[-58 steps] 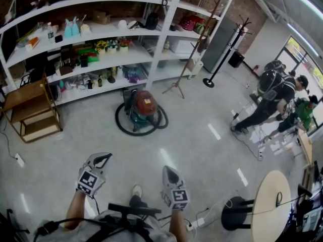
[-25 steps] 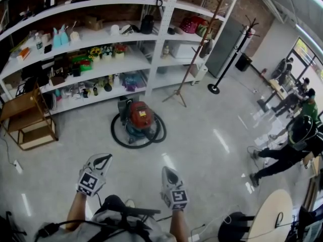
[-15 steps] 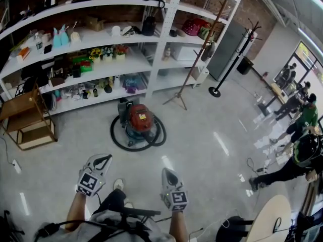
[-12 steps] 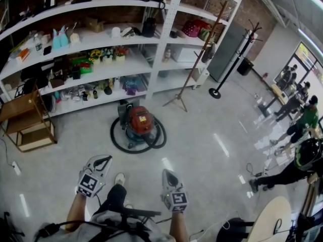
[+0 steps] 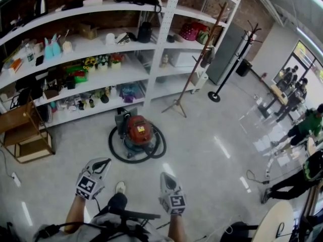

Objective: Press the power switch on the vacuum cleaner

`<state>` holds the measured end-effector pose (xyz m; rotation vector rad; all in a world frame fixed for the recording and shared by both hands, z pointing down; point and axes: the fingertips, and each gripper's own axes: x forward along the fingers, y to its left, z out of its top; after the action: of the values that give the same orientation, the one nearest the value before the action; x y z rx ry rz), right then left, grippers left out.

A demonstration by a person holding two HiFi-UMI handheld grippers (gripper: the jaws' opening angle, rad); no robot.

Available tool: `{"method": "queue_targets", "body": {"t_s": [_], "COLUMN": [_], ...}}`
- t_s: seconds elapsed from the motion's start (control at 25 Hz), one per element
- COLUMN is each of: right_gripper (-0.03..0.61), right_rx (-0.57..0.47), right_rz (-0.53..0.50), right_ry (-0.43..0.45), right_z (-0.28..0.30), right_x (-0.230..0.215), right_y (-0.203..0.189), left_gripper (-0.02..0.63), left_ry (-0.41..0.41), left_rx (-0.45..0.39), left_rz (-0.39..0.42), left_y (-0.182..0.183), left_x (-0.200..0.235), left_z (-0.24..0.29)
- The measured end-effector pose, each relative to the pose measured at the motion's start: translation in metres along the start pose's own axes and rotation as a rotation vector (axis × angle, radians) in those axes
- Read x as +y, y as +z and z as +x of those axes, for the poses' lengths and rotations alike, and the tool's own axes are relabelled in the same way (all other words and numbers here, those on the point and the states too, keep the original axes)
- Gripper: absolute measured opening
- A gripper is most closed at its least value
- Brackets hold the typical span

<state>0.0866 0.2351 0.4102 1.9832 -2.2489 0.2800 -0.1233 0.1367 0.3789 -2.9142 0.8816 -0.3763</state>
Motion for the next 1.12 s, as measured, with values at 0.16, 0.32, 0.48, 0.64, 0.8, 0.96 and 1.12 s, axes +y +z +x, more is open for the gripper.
{"method": "queue_targets", "body": {"t_s": [0.16,0.32,0.48,0.64,0.8,0.96,1.12], "right_gripper": [0.011,0.011,0.011,0.011,0.011,0.011,0.011], "right_rx": [0.003,0.017,0.021,0.022,0.036,0.047,0.062], "right_rz": [0.016,0.011,0.03,0.031,0.011,0.011,0.009], "right_ry": [-0.019,-0.024,-0.021,-0.017,-0.015,-0.015,-0.019], "right_z": [0.025,0.046,0.069,0.093,0.119,0.146,0.174], "right_x": [-0.013,-0.022,-0.025,-0.028,-0.031,-0.032,-0.038], "right_y": [0.006,0.013,0.017,0.03,0.038,0.042,0.043], "left_gripper": [0.006,0.006,0.006,0.006,0.006,0.006,0.006], "left_ry": [-0.001,-0.015,-0.033,-0.031,-0.031,-0.028,-0.034], "left_rx": [0.009,0.028,0.032,0.024,0.024,0.02,0.031], "left_rz": [0.006,0.042,0.031,0.007,0.003,0.004,0.013], "left_y": [0.005,0.006,0.007,0.012,0.013,0.011,0.006], "left_x": [0.023,0.037,0.052,0.071,0.095,0.122,0.146], "left_z": [0.024,0.045,0.063,0.079,0.094,0.109,0.128]}}
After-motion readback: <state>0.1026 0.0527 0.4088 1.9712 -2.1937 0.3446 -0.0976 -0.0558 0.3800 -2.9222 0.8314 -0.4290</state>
